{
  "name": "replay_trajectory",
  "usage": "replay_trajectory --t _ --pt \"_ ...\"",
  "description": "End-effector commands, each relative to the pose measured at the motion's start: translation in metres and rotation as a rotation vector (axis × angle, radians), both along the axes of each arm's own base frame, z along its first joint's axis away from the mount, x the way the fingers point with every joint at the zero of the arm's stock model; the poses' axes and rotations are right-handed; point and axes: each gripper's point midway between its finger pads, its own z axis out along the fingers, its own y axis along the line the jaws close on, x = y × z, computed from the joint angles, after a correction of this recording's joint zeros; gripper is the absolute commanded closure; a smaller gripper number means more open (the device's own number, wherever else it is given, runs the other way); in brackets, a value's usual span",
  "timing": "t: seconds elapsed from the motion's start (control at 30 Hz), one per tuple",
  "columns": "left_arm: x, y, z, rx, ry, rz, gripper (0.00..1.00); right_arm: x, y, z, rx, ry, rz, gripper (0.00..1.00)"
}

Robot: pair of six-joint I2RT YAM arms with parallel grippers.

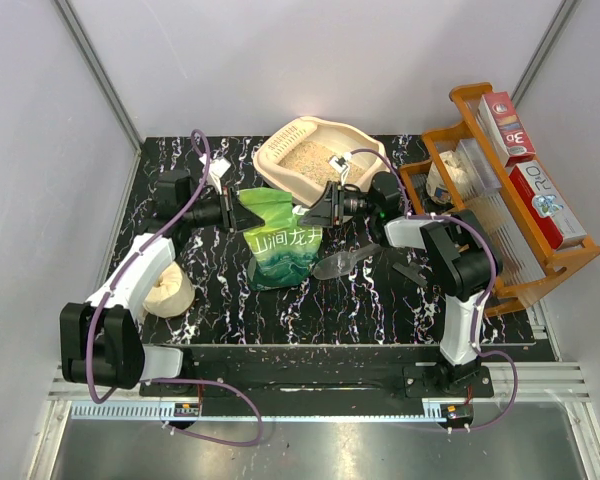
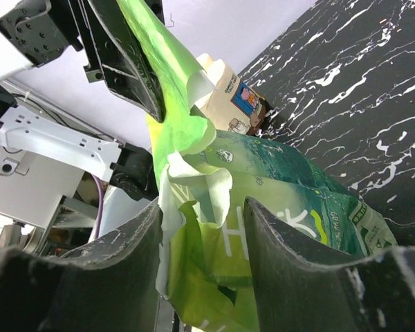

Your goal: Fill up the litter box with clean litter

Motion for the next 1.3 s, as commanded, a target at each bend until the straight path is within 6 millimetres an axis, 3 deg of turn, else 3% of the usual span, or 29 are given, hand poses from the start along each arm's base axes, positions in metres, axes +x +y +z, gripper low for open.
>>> replay_trajectory --t 0.0,0.17,0.27,0.3,0.53,0.67,0.87,0.97,1.27 --pt "0.013 0.004 0.012 0.003 -0.066 0.008 0.86 -0.003 0.010 0.018 0.050 -0.007 0.009 0.46" --pt "0.019 0.007 0.015 0.002 -0.074 0.020 0.86 -0.007 0.011 0.019 0.076 0.062 0.047 0.52" --pt "0.021 0.009 0.016 0.007 -0.077 0.028 0.86 -0.007 0.011 0.014 0.075 0.095 0.049 0.68" --pt "0.021 0.009 0.017 0.012 -0.078 0.032 0.88 -0.006 0.012 0.015 0.076 0.102 0.042 0.80" --pt "0.016 0.020 0.015 0.074 -0.028 0.073 0.97 -0.001 -0.004 0.055 0.077 0.083 -0.018 0.98" --pt "0.016 0.021 0.018 0.058 -0.010 0.050 1.00 -0.014 -0.011 0.068 0.041 -0.016 0.025 1.00" --pt "0.010 0.014 0.016 0.028 0.031 -0.036 1.00 -0.020 -0.030 0.058 -0.025 0.162 0.064 1.00" --pt "0.010 0.016 0.002 0.050 0.155 -0.033 1.00 -0.015 -0.038 0.049 -0.041 0.375 0.089 1.00" --pt "-0.007 0.011 -0.025 -0.162 0.615 -0.010 1.00 -0.019 -0.046 0.059 -0.086 0.591 0.219 1.00"
